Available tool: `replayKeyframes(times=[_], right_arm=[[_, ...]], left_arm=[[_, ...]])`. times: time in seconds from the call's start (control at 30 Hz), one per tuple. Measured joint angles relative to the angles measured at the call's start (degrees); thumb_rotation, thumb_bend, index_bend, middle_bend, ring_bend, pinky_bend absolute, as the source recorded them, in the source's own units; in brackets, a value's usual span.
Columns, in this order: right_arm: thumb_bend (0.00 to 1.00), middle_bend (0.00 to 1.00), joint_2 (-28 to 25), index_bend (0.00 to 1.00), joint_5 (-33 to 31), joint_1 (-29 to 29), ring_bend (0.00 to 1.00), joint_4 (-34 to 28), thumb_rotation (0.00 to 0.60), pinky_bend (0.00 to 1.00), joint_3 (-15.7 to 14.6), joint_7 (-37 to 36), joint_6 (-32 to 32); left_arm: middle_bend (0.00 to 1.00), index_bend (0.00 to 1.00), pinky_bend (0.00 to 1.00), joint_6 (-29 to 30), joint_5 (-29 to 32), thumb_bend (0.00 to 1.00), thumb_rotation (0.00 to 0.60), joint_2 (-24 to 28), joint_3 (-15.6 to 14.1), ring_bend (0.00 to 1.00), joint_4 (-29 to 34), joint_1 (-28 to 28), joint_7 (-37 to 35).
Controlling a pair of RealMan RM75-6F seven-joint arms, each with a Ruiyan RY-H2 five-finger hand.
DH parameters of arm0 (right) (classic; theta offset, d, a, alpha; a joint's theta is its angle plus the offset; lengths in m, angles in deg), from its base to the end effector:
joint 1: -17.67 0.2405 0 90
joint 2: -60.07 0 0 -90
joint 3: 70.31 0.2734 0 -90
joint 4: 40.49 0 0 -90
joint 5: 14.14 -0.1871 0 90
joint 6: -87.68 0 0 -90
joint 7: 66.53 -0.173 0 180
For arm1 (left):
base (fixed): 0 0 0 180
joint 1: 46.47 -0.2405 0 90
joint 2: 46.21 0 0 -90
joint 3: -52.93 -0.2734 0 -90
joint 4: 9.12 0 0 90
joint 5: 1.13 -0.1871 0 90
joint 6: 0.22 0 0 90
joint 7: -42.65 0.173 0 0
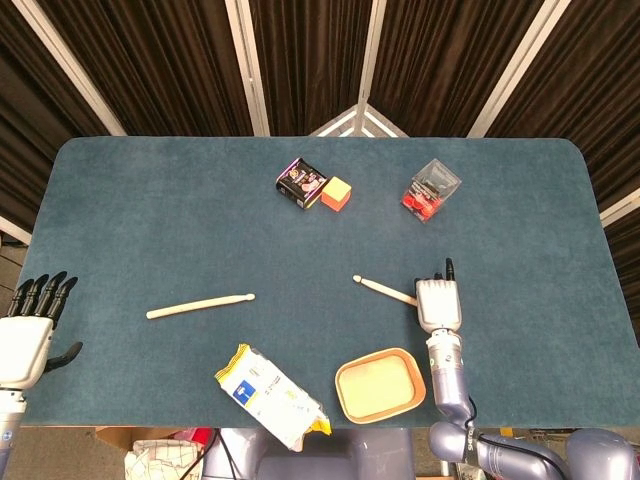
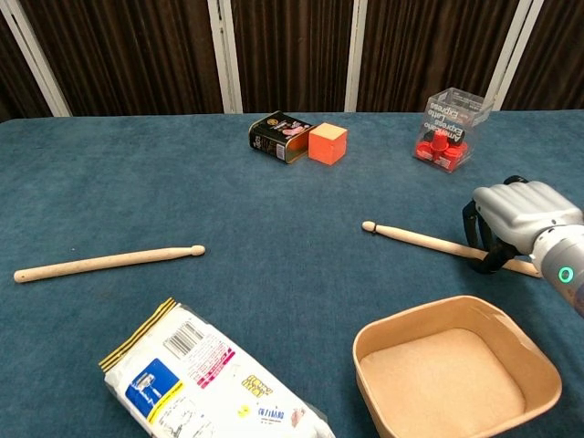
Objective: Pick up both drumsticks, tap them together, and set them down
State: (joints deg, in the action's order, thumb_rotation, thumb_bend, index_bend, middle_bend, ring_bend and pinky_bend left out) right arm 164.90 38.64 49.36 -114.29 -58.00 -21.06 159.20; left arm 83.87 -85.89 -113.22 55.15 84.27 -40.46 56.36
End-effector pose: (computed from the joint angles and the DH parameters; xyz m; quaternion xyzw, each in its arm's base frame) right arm -0.2313 -0.3441 -0.0375 0.6606 -0.3684 0.2429 0.6073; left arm -0.3120 0.2130 0.1658 -0.6311 -0.3425 -0.3318 0.6119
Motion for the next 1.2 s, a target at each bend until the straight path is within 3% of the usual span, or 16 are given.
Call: replayKeyframes(times=[0.4, 0.83, 1.2], right_arm=[[0.37, 0.61, 0.3, 0.59, 0.4, 0.1, 0.39, 0.2, 0.600, 0.04, -0.3, 0.6, 0.0], [0.46, 0.65, -0.1, 0.60, 0.4, 0.1, 0.40, 0.6, 0.600, 0.04, -0.8, 0.4, -1.7], [0.48, 0.66, -3.1, 0.61, 2.5, -0.4, 0.41, -2.9, 0.600, 0.04, -1.1, -2.2, -2.2]], left_arm=[[0.03, 0.07, 0.00, -0.3, 0.2, 0.31, 0.600, 0.0, -0.1, 0.00, 0.2, 0.1, 0.2], [0.03, 0.07, 0.00, -0.5, -0.1, 0.31, 0.600, 0.2, -0.4, 0.00, 0.4, 0.2, 0.0], [0.03, 0.07, 0.00, -0.6, -0.1, 0.31, 0.600, 0.3, -0.5, 0.00, 0.5, 0.2, -0.3]])
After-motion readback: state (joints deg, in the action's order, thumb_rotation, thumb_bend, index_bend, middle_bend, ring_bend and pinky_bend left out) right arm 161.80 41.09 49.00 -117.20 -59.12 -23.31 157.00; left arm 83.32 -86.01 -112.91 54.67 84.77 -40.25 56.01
